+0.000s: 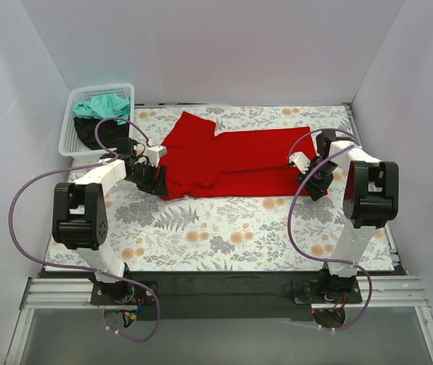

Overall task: Fold and stack the t-shirts
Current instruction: Fold the tshirt

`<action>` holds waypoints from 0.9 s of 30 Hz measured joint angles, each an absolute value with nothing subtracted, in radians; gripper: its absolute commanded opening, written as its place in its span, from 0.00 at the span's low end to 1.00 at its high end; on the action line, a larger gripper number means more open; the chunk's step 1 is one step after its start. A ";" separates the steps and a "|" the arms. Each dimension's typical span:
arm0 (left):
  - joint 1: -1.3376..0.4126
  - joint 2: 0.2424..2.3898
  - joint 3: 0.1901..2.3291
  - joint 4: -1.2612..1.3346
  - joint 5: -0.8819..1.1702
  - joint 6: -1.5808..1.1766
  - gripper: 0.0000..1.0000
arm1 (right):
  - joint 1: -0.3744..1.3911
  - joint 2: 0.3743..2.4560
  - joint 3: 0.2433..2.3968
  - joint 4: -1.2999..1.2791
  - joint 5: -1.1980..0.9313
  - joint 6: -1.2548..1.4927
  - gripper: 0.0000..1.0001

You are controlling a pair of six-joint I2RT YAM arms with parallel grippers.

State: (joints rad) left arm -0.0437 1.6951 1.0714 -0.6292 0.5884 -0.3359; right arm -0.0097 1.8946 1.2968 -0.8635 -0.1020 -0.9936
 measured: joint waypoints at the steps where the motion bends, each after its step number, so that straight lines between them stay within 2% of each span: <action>1: -0.046 1.702 1.071 -0.625 0.582 -0.337 0.46 | -0.009 1.899 1.293 -0.855 -0.096 -0.994 0.52; 3: -0.052 1.715 1.071 -0.620 0.572 -0.337 0.43 | -0.004 1.900 1.292 -0.844 -0.085 -0.994 0.48; 9: -0.061 1.732 1.071 -0.621 0.556 -0.339 0.20 | -0.001 1.900 1.284 -0.807 -0.056 -0.995 0.31; 11: -0.061 1.732 1.071 -0.622 0.553 -0.334 0.16 | -0.001 1.900 1.282 -0.799 -0.048 -0.998 0.22; 12: -0.061 1.733 1.071 -0.625 0.551 -0.332 0.10 | -0.001 1.900 1.282 -0.792 -0.043 -0.998 0.18; 13: -0.061 1.733 1.071 -0.628 0.548 -0.332 0.08 | -0.001 1.900 1.281 -0.786 -0.037 -0.997 0.09; 14: -0.061 1.734 1.072 -0.632 0.546 -0.329 0.05 | -0.001 1.900 1.281 -0.782 -0.032 -1.000 0.04; 15: -0.061 1.737 1.076 -0.641 0.542 -0.326 0.02 | 0.001 1.900 1.280 -0.778 -0.028 -0.999 0.01; 16: -0.061 1.739 1.083 -0.651 0.537 -0.321 0.00 | 0.001 1.900 1.280 -0.776 -0.025 -0.998 0.01; 27: -0.049 1.783 1.331 -0.888 0.400 -0.162 0.00 | 0.006 1.861 1.222 -0.731 0.027 -1.027 0.01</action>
